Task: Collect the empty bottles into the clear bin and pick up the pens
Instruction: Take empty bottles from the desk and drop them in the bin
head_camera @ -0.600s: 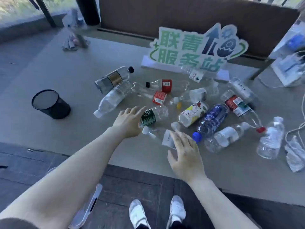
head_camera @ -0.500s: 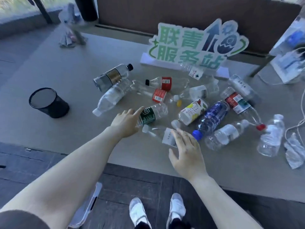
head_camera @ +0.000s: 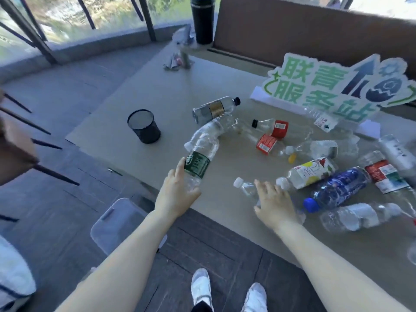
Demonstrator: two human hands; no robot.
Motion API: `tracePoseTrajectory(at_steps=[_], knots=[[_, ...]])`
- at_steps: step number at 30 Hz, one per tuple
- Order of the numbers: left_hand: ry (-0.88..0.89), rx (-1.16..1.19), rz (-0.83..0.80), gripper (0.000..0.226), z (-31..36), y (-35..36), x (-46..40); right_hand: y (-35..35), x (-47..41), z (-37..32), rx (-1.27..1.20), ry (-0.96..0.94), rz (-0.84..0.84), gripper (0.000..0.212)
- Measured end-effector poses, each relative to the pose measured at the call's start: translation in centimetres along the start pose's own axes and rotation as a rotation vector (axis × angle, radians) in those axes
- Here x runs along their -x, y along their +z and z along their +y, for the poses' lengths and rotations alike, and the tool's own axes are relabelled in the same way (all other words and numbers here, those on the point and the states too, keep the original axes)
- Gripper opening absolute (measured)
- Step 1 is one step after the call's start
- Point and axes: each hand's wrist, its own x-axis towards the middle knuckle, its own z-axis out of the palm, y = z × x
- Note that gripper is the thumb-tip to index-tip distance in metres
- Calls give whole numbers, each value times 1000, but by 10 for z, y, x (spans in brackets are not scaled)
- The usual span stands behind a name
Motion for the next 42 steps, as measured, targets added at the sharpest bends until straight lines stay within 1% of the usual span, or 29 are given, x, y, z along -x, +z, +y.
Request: tracePoseTrajectory(at_steps=[3, 6, 9, 13, 16, 19, 22, 25, 27, 31, 35, 42], knots=[[-96, 62, 46, 92, -18, -6, 25, 6, 7, -16, -5, -36, 10, 71], [-195, 172, 128, 89, -37, -12, 56, -8, 13, -47, -182, -159, 61, 74], [-313, 280, 212, 89, -64, -22, 93, -29, 20, -99, -359, -306, 70, 76], [-521, 359, 335, 80, -116, -39, 138, -36, 26, -177, -480, -471, 16, 77], [-655, 434, 381, 78, -160, -48, 158, -25, 30, -232, -468, -512, -69, 78], [-787, 516, 386, 83, -214, -53, 155, -3, 24, -281, -464, -507, -161, 78], [-872, 589, 347, 93, -271, -53, 139, 26, 8, -328, -448, -441, -254, 76], [-962, 685, 274, 100, -325, -50, 118, 54, -14, -373, -419, -386, -307, 76], [-1015, 694, 195, 100, -354, -47, 107, 71, -28, -398, -397, -353, -339, 76], [-1061, 636, 100, 71, -387, -42, 105, 93, -46, -431, -344, -316, -398, 76], [-1003, 561, 20, 62, -396, -44, 111, 102, -59, -452, -288, -304, -439, 74], [-909, 439, 72, 52, -407, -51, 106, 133, -93, -504, -309, -293, -466, 75]])
